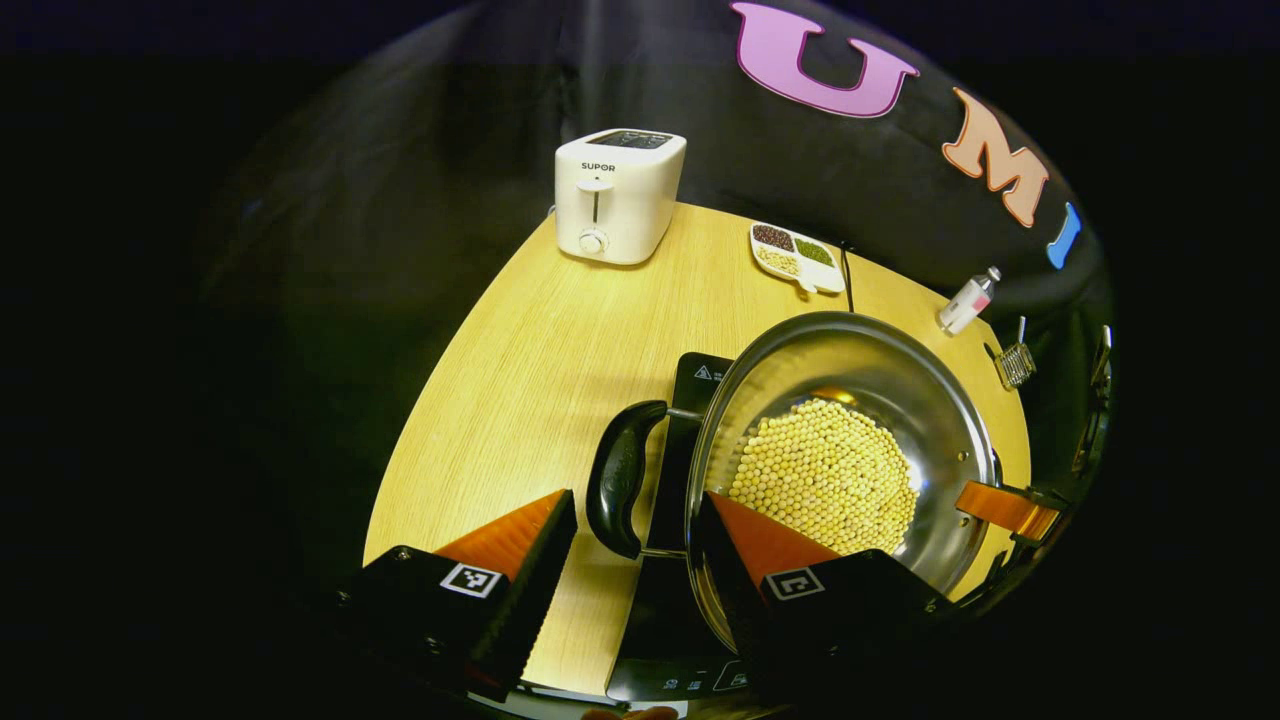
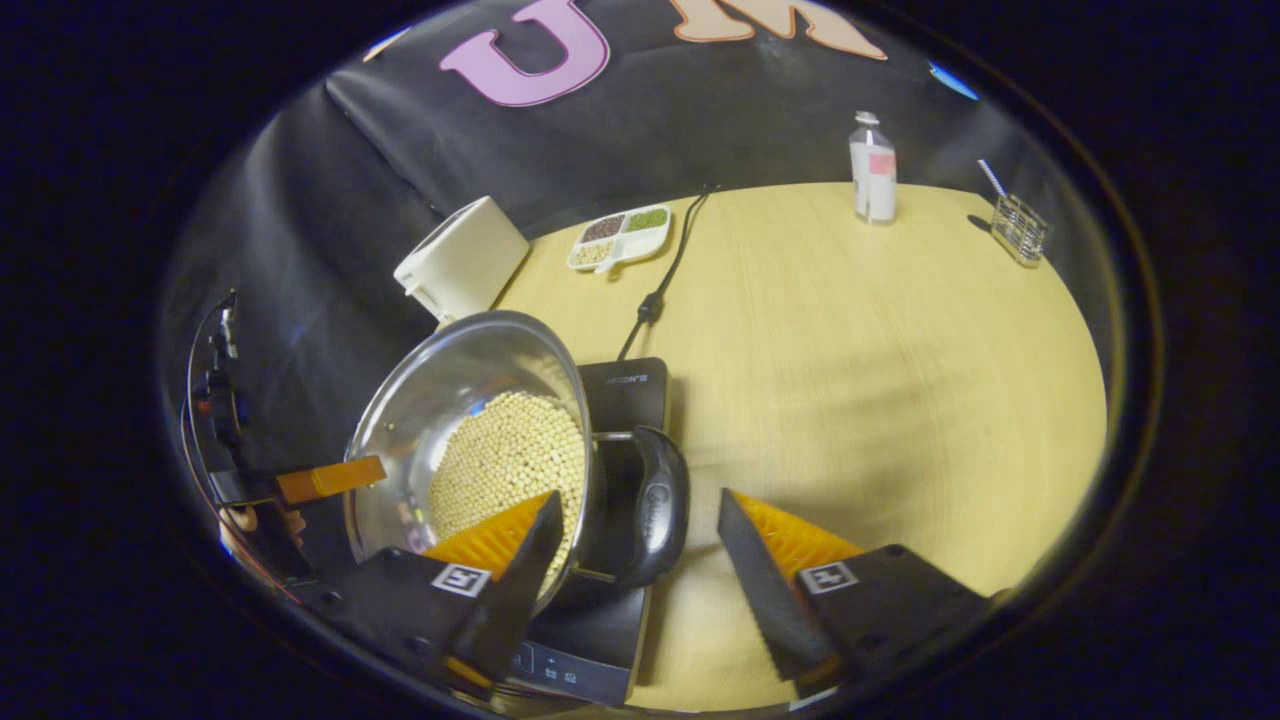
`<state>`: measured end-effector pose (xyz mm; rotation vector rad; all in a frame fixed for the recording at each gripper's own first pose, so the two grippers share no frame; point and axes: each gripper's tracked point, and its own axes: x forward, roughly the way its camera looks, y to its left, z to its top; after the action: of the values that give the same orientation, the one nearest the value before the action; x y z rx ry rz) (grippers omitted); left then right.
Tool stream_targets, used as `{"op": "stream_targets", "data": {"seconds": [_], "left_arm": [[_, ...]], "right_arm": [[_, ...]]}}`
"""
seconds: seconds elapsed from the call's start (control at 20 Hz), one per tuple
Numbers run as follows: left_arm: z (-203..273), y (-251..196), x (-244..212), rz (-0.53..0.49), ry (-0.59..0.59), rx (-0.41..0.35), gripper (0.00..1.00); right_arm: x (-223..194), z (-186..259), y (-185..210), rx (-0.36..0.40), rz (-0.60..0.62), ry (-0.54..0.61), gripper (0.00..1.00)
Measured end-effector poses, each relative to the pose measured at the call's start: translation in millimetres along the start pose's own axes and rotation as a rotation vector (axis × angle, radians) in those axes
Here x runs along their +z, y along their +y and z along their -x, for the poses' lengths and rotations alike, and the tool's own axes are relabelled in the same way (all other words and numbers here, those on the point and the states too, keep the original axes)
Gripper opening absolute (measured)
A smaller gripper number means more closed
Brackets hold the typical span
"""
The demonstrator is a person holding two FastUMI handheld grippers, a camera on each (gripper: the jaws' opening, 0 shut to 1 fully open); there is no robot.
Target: First push the handle of the pot to place it horizontally, then grasp the pot with both hands and set it on the induction cooktop.
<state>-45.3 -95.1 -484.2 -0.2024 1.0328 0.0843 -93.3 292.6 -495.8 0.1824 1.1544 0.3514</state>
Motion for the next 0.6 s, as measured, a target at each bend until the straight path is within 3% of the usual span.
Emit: {"op": "stream_targets", "data": {"seconds": [0.1, 0.3, 0.4, 0.6], "left_arm": [[2.6, 1.9, 3.1, -0.006, -0.022, 0.017, 0.81], [12.4, 10.7, 12.0, -0.017, -0.074, 0.099, 0.90], [21.7, 7.6, 21.0, -0.034, -0.137, 0.120, 0.92], [42.9, -12.3, 32.1, -0.087, -0.207, 0.146, 0.90]], "right_arm": [[2.5, 3.3, -1.7, 0.006, -0.006, -0.024, 1.00], [6.8, 16.9, -3.6, 0.028, -0.020, -0.068, 1.00], [10.2, 24.8, -6.0, 0.041, -0.023, -0.098, 0.94], [21.6, 45.2, -24.7, 0.029, -0.019, -0.165, 1.00]]}}
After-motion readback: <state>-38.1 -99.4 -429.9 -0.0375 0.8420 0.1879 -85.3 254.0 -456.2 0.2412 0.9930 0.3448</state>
